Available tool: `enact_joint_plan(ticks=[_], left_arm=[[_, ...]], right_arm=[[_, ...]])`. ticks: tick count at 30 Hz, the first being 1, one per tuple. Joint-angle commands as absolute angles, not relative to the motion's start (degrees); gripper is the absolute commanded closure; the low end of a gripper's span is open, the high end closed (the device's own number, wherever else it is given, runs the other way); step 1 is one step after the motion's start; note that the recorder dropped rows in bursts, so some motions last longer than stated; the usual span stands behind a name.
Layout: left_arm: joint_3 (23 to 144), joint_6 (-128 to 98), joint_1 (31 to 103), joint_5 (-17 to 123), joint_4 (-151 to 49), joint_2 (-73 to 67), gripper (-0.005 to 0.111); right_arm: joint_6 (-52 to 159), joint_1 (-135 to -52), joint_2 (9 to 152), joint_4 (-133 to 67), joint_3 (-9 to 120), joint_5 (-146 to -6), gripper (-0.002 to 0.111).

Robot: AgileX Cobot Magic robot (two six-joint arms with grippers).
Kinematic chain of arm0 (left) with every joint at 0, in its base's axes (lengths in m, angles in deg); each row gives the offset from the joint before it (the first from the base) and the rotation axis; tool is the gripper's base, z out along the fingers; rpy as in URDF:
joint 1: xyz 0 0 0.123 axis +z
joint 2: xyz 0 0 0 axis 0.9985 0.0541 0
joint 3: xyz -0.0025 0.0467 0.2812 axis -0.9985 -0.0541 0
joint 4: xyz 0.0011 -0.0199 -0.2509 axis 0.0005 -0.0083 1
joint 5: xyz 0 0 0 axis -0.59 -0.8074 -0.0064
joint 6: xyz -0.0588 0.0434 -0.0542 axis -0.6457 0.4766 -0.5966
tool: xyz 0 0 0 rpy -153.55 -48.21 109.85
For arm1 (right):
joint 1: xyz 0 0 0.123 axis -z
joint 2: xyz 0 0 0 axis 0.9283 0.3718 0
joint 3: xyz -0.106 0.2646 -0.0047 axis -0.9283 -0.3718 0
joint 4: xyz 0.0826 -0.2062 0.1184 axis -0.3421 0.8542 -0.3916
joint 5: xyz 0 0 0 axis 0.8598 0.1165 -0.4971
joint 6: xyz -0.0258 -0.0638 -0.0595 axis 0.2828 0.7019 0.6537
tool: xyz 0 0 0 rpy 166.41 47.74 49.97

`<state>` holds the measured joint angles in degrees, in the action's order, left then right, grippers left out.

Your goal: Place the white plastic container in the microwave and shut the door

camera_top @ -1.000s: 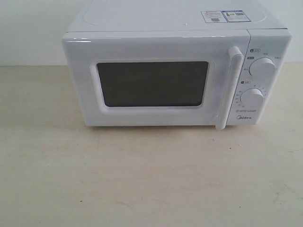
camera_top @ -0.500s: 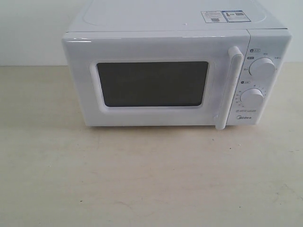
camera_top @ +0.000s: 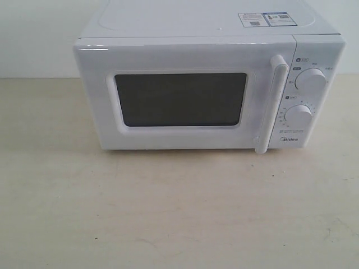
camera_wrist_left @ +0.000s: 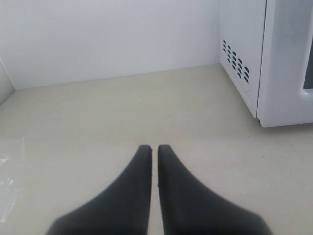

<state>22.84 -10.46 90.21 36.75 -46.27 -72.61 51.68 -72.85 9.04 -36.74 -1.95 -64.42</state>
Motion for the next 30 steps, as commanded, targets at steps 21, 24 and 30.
enact_joint_plan(ticks=[21, 24, 30], left_arm=[[22.7, -11.1, 90.3, 36.7, -45.6, -72.8, 0.102], [22.7, -11.1, 90.3, 36.7, -45.6, -72.8, 0.102], [22.7, -11.1, 90.3, 36.7, -45.6, -72.8, 0.102]], right_arm=[[45.2, -72.7, 8.7, -27.0, -9.3, -56.3, 0.108], [45.2, -72.7, 8.7, -27.0, -9.3, -56.3, 0.108], [44.8, -72.7, 8.7, -27.0, -9.3, -56.3, 0.108]])
